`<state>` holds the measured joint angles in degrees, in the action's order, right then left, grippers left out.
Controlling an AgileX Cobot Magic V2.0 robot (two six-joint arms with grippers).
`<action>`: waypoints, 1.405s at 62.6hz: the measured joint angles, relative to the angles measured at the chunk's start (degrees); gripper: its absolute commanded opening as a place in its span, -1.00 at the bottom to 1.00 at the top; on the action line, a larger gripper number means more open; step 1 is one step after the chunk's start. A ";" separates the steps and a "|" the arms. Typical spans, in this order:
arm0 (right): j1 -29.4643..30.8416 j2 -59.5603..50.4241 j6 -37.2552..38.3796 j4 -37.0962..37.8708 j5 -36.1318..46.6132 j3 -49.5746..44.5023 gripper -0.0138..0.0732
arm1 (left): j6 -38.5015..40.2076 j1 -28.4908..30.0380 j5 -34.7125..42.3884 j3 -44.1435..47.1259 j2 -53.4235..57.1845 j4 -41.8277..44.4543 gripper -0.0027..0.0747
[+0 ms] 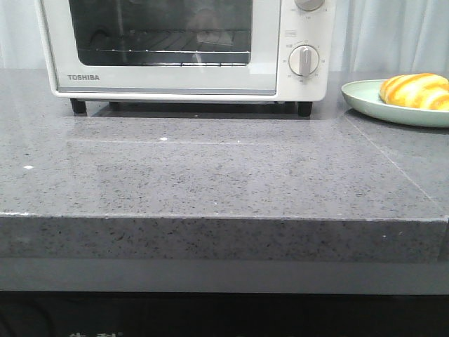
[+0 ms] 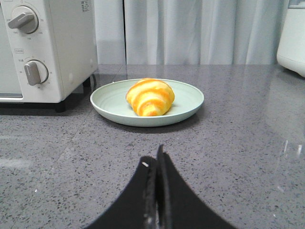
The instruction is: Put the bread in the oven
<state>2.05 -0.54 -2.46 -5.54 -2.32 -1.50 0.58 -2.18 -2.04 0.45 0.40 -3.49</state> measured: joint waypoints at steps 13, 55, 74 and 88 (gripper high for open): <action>0.00 0.00 0.00 0.00 0.00 0.00 -0.84 | 0.00 0.00 0.00 0.00 0.00 0.00 -0.98; 0.00 0.00 0.00 0.00 0.00 0.00 -0.84 | 0.00 0.00 0.57 0.00 0.00 0.00 -0.98; 0.00 0.00 0.00 -2.08 -2.46 2.29 -0.84 | 0.00 0.00 -0.61 -2.07 0.00 0.00 -0.98; 0.00 0.33 0.00 -1.94 -11.76 14.94 -0.84 | 0.00 0.00 -13.13 -16.68 -0.79 0.00 -0.98</action>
<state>2.05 -0.21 -2.46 -7.48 -14.08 13.44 0.58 -2.18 -15.17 -16.23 -0.39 -3.49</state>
